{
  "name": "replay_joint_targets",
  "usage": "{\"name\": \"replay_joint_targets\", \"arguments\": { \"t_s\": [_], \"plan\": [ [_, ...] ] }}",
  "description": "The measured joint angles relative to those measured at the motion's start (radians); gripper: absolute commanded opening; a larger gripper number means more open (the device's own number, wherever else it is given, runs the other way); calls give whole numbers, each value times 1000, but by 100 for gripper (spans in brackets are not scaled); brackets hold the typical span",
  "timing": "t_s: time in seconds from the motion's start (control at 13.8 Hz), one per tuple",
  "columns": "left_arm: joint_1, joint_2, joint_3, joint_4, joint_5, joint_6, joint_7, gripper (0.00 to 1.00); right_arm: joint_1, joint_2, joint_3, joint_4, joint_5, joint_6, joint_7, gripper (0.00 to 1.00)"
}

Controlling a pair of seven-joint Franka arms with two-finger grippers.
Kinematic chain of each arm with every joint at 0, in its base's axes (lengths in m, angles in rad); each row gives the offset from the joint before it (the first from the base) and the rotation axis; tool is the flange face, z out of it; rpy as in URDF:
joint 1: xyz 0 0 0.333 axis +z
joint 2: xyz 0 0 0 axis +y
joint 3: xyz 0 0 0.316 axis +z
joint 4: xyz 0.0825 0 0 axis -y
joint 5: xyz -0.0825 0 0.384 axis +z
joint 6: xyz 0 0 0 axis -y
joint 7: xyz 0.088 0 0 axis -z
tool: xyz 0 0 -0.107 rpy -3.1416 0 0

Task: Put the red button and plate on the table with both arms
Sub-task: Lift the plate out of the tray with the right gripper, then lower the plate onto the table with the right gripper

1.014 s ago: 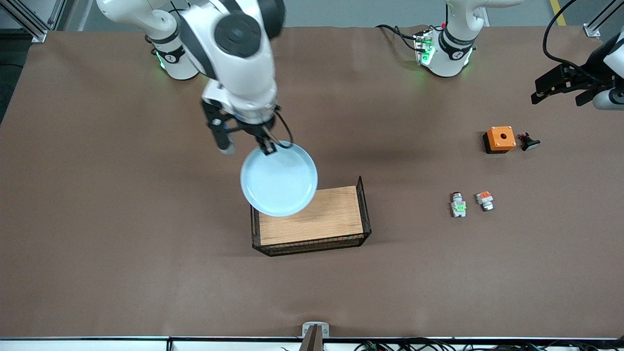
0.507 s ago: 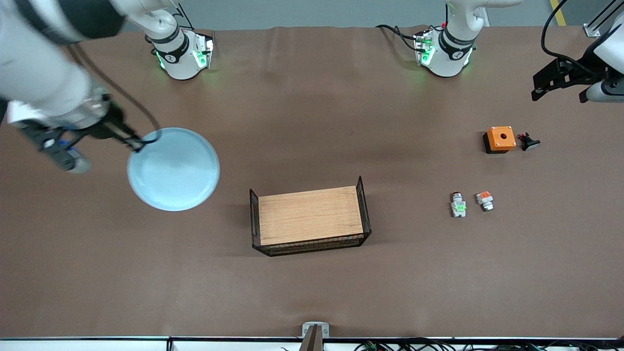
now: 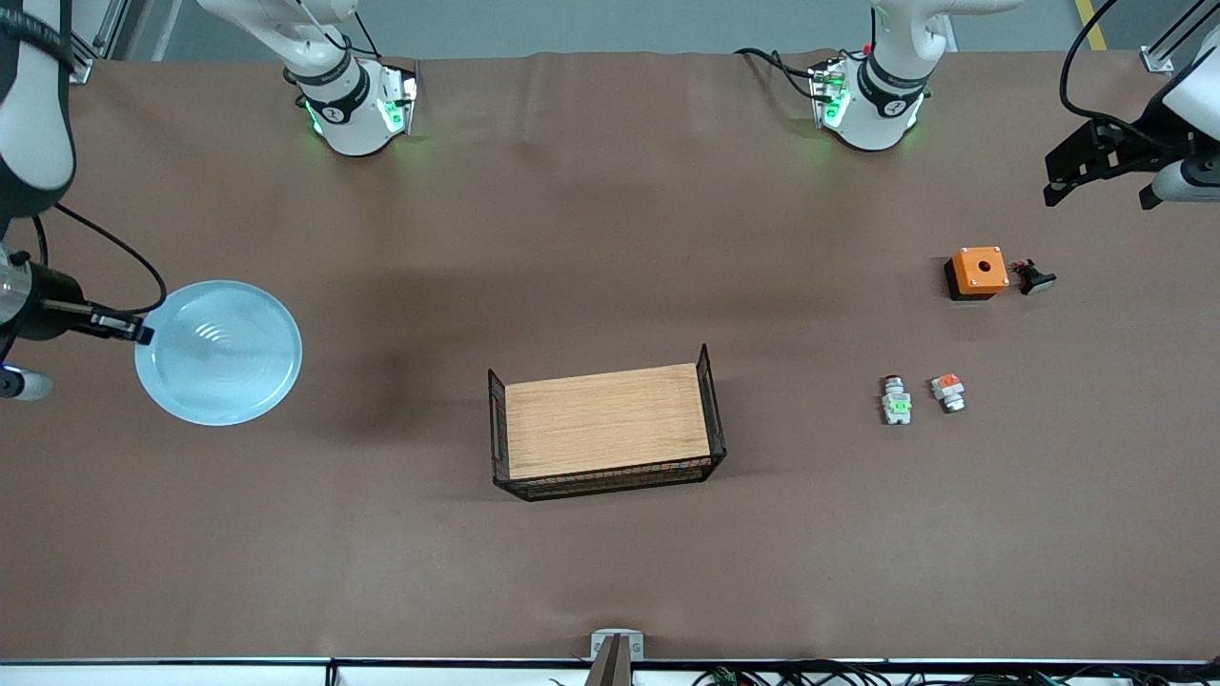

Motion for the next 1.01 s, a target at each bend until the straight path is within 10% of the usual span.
{"name": "replay_joint_targets", "arguments": {
  "t_s": [1.01],
  "plan": [
    [3,-1,0,-38,0,39,0,100,-90,320,1,-179,0,453,-479,1]
  ]
}}
